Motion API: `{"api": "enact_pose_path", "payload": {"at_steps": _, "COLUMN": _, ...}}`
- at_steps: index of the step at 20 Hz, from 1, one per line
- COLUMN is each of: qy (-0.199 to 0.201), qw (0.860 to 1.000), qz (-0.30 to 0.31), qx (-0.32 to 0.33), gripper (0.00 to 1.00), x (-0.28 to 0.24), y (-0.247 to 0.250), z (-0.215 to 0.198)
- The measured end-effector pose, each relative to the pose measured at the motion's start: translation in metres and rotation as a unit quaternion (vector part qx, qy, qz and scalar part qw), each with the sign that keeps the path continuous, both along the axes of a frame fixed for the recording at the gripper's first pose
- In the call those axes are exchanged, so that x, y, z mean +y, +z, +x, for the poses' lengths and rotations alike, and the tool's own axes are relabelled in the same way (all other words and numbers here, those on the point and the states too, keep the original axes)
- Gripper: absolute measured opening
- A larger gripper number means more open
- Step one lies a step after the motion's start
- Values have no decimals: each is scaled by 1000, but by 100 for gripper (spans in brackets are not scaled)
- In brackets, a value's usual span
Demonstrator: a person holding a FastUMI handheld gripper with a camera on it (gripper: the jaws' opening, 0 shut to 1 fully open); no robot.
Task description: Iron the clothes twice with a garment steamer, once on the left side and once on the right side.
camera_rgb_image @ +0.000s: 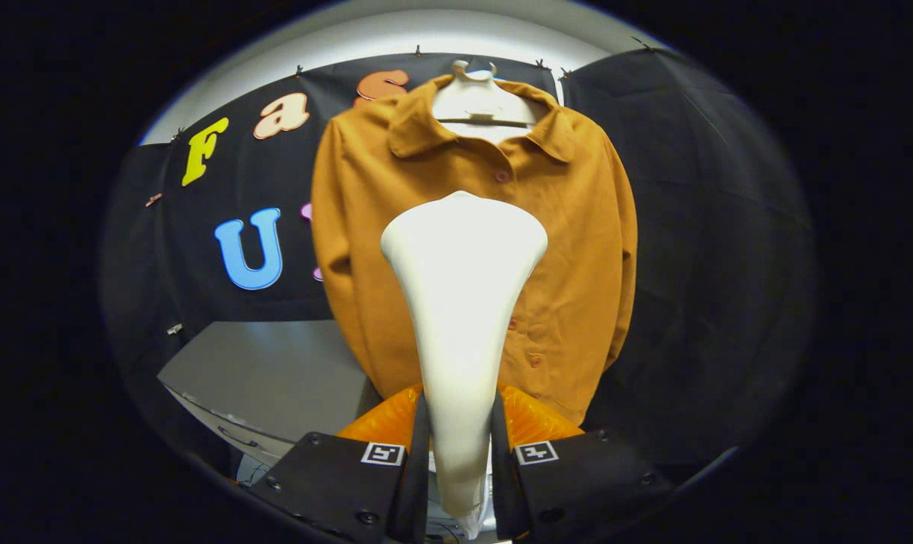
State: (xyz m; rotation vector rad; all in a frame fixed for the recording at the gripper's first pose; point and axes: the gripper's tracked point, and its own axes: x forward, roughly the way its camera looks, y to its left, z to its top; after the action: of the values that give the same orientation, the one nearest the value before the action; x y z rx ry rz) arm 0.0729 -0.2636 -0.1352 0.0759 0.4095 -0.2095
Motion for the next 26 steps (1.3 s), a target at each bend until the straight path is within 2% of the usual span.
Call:
{"api": "enact_pose_path", "payload": {"at_steps": 3, "qy": 35, "qw": 999, "qz": -8, "qx": -36, "gripper": 38, "x": 61, "y": 39, "z": 2}}
{"api": "enact_pose_path", "payload": {"at_steps": 8, "qy": 94, "qw": 993, "qz": -14, "qx": -73, "gripper": 38, "x": 166, "y": 76, "z": -1}}
{"api": "enact_pose_path", "payload": {"at_steps": 16, "qy": 124, "qw": 987, "qz": 8, "qx": -106, "gripper": 38, "x": 281, "y": 101, "z": -17}}
{"api": "enact_pose_path", "payload": {"at_steps": 19, "qy": 134, "qw": 984, "qz": -9, "qx": -114, "gripper": 38, "x": 306, "y": 107, "z": -23}}
{"api": "enact_pose_path", "payload": {"at_steps": 23, "qy": 108, "qw": 986, "qz": -12, "qx": -124, "gripper": 38, "x": 306, "y": 114, "z": -31}}
{"api": "enact_pose_path", "payload": {"at_steps": 26, "qy": 113, "qw": 986, "qz": -3, "qx": -123, "gripper": 38, "x": 312, "y": 113, "z": -35}}
